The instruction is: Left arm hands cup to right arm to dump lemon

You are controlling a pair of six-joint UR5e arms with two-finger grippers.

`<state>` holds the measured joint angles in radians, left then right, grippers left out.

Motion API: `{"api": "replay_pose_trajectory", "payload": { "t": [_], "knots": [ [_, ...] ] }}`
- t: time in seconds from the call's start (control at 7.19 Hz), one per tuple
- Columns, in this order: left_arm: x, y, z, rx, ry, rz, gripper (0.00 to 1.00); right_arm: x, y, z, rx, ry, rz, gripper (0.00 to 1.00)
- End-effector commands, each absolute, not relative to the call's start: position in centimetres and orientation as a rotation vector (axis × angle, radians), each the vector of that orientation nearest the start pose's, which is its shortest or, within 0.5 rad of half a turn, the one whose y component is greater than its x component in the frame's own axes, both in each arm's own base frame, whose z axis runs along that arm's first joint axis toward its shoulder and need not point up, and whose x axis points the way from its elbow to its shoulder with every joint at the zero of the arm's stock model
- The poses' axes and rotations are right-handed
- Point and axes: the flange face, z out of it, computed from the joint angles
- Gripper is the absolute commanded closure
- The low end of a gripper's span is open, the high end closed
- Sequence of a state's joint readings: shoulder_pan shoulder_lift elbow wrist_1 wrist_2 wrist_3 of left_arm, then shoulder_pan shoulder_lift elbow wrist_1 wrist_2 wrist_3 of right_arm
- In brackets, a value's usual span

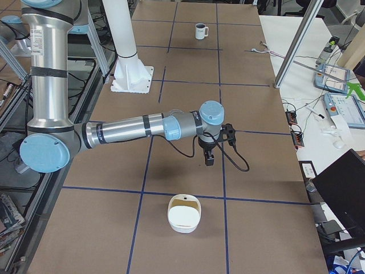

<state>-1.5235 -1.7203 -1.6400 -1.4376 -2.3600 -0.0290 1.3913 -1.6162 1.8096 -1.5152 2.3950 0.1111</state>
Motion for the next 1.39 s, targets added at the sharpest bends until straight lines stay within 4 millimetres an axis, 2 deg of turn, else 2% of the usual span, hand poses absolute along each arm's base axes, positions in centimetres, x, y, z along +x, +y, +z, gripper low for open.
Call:
{"api": "replay_pose_trajectory", "payload": {
  "t": [0.0, 0.14, 0.28, 0.42, 0.56, 0.7, 0.84, 0.97, 1.11, 1.25],
  "knots": [
    [-3.2, -54.8, 56.5, 0.044, 0.797, 0.062, 0.0, -2.6, -48.1, 55.2, 0.116, -0.846, -0.167, 0.0],
    [-3.1, -54.9, 56.4, 0.066, 0.8, 0.07, 0.0, -2.6, -48.1, 55.0, 0.121, -0.846, -0.17, 0.0],
    [-3.0, -54.2, 57.2, 0.058, 0.802, 0.071, 0.0, -2.6, -48.1, 55.1, 0.118, -0.844, -0.167, 0.0],
    [-0.4, -53.9, 56.7, 0.079, 0.806, 0.13, 0.0, -2.6, -48.2, 55.0, 0.119, -0.846, -0.167, 0.0],
    [3.8, -52.9, 57.0, 0.069, 0.812, 0.198, 0.0, -2.6, -48.2, 55.0, 0.119, -0.846, -0.167, 0.0],
    [8.2, -52.8, 56.0, 0.045, 0.824, 0.136, 0.0, -2.6, -48.1, 54.9, 0.121, -0.848, -0.168, 0.0],
    [11.2, -51.4, 56.1, 0.069, 0.858, 0.086, 0.0, -2.7, -48.4, 54.6, 0.126, -0.849, -0.171, 0.0],
    [13.9, -48.2, 57.8, 0.075, 0.892, 0.093, 0.0, -2.7, -48.4, 54.6, 0.126, -0.849, -0.171, 0.0],
    [14.8, -47.5, 56.6, 0.066, 0.937, -0.011, 0.0, -2.7, -48.4, 54.7, 0.125, -0.848, -0.17, 0.0],
    [14.4, -46.5, 56.1, 0.065, 0.945, -0.029, 0.0, -2.7, -48.4, 54.6, 0.126, -0.849, -0.172, 0.0]
  ]
}}
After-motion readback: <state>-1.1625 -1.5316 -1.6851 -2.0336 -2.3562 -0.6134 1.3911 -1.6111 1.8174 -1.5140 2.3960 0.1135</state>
